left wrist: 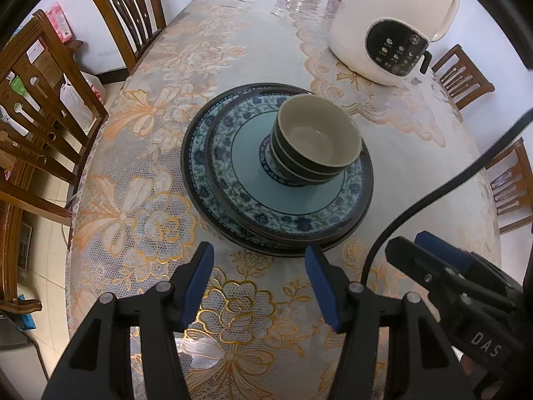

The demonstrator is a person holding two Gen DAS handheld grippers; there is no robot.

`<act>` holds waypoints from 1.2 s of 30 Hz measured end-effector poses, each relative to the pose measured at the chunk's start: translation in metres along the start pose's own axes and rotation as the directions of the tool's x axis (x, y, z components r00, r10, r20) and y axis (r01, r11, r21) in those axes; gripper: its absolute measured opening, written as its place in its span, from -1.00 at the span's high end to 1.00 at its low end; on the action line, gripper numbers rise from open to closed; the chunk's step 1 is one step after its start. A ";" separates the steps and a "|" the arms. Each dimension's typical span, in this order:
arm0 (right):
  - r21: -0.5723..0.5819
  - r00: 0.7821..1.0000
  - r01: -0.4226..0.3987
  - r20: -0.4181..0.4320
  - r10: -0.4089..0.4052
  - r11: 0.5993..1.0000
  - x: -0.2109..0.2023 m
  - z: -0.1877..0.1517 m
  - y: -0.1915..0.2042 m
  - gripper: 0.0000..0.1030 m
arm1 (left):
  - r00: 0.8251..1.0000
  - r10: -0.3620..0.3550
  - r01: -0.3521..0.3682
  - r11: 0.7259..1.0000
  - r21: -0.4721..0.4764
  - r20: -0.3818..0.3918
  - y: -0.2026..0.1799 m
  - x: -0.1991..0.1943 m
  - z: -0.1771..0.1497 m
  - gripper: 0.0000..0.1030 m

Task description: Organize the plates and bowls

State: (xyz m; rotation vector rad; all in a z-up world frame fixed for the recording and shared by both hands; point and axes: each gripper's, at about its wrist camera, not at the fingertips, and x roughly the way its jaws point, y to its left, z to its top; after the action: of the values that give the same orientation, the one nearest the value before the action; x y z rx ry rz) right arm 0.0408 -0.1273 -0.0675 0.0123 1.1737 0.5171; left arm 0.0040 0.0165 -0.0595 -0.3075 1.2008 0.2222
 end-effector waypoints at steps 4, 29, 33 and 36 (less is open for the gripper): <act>0.000 1.000 0.000 0.001 0.000 1.000 0.000 0.000 0.000 -0.12 | 1.000 -0.002 0.002 1.000 0.000 -0.002 -0.001 0.000 0.000 -0.16; 0.004 1.000 0.001 -0.001 -0.001 1.000 0.000 0.000 -0.001 -0.12 | 1.000 -0.008 0.008 1.000 0.002 -0.002 -0.003 0.000 -0.001 -0.16; 0.005 1.000 0.001 -0.001 -0.001 1.000 0.000 0.000 -0.001 -0.12 | 1.000 -0.008 0.008 1.000 0.002 -0.001 -0.003 0.000 -0.001 -0.16; 0.004 1.000 0.000 -0.001 0.000 1.000 0.000 0.000 -0.002 -0.12 | 1.000 -0.008 0.008 1.000 0.001 -0.002 -0.003 0.000 -0.002 -0.16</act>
State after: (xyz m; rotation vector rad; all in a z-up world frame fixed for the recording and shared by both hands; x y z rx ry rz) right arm 0.0419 -0.1286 -0.0678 0.0154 1.1762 0.5152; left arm 0.0038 0.0129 -0.0598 -0.3112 1.2011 0.2144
